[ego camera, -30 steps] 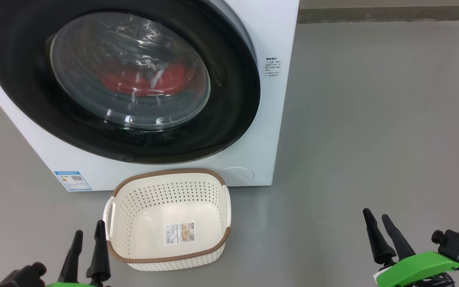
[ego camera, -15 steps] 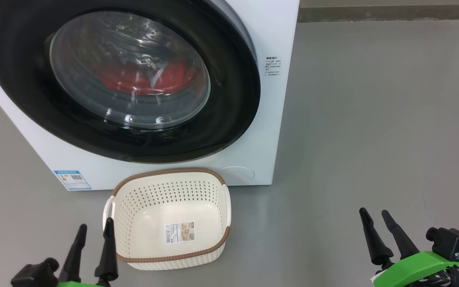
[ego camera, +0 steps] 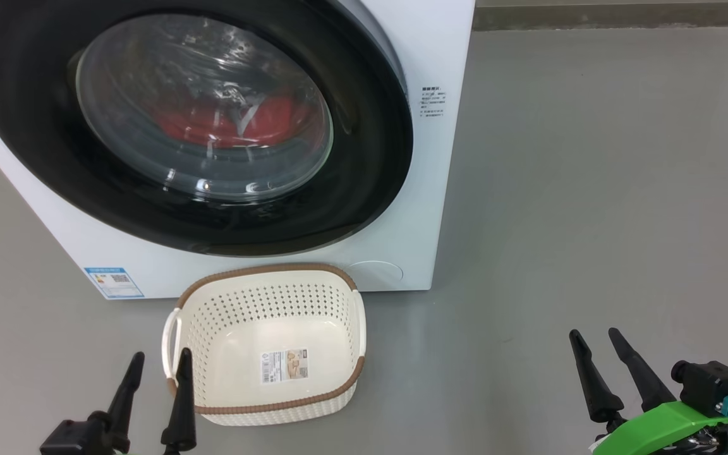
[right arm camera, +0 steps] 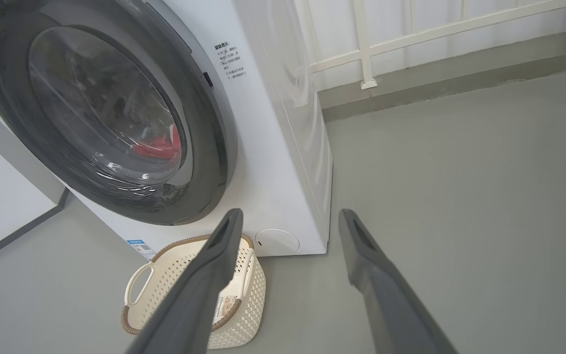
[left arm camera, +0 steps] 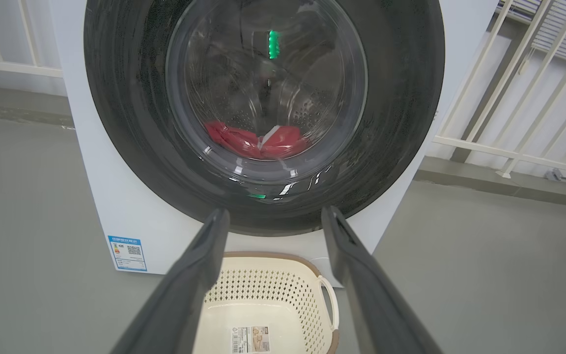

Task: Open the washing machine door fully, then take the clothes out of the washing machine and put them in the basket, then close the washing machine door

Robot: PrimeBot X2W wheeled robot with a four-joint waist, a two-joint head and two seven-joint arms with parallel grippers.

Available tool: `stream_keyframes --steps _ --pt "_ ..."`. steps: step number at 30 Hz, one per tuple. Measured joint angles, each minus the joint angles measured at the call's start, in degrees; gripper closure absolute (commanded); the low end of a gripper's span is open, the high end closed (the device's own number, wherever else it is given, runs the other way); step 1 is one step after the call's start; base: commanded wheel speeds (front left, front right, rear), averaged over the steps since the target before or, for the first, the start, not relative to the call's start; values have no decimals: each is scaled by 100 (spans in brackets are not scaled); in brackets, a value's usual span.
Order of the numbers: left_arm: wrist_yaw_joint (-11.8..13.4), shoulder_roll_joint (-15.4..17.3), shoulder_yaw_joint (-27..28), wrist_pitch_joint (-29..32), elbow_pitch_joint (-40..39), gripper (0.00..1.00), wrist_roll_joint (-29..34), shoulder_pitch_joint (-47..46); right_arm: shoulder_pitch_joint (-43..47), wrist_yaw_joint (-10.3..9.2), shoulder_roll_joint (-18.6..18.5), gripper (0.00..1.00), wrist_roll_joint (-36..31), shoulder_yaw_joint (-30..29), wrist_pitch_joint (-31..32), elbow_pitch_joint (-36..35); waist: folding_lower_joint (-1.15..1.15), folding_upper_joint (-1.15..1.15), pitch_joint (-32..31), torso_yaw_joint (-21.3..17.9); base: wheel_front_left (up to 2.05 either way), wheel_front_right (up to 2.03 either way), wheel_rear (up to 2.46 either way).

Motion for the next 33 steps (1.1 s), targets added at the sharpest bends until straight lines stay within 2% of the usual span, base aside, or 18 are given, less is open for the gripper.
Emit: stream_keyframes --steps 16,33 --pt "-1 35 -97 -259 -78 0 944 21 210 0 -54 0 -915 -160 -252 -183 0 0 23 -72 0 0 0" --pt "-1 49 -94 -274 43 0 916 25 221 0 -44 0 -918 -225 -252 -237 0 0 -4 -37 0 0 0"
